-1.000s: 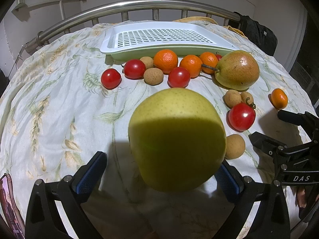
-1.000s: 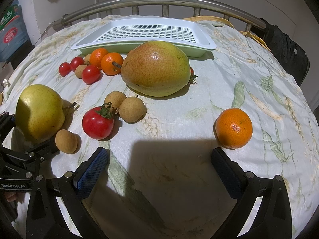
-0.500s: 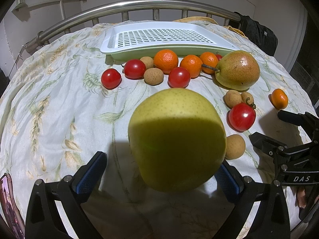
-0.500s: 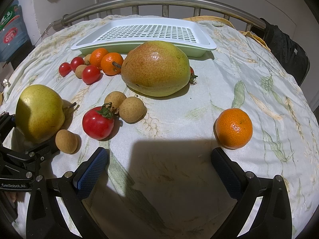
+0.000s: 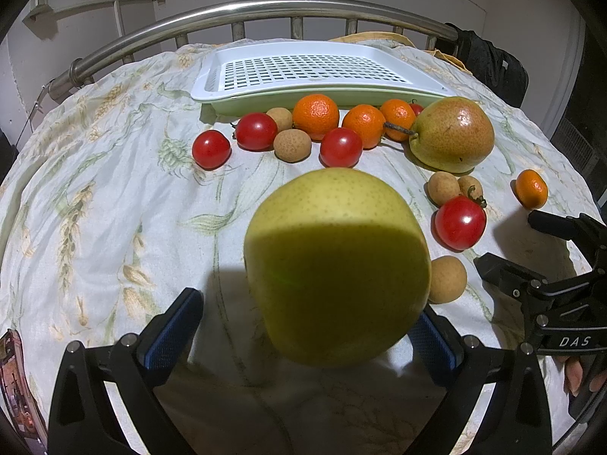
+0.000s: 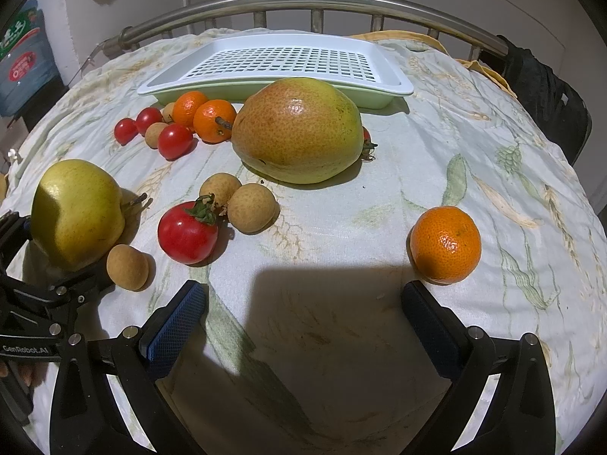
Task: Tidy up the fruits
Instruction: 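Hold the yellow-green pear raised in the left gripper, then grasp the large red-green pear with the right gripper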
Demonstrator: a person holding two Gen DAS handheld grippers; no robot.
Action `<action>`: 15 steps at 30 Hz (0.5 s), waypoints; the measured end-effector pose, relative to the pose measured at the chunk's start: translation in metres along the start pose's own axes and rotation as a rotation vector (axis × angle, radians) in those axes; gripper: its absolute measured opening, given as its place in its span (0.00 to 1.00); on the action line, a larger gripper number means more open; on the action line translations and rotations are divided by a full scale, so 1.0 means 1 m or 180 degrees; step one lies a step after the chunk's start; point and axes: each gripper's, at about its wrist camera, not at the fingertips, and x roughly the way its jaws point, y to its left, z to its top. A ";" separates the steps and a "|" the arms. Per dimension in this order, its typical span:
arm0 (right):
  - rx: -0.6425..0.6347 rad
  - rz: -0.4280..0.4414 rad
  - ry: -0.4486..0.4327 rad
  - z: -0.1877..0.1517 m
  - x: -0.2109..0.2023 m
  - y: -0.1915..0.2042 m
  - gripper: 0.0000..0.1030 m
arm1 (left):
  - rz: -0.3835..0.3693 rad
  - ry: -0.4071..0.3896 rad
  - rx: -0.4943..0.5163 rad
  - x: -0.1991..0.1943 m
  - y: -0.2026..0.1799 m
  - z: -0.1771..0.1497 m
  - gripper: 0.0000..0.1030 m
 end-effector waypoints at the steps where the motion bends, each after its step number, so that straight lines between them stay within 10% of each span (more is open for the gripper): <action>1: -0.0009 0.0007 0.0001 0.000 0.000 0.000 1.00 | -0.0011 -0.0005 -0.0007 0.000 0.000 0.000 1.00; 15: 0.0120 0.0462 -0.0199 0.000 -0.029 -0.020 1.00 | -0.0226 -0.0198 -0.0094 -0.023 0.003 -0.008 1.00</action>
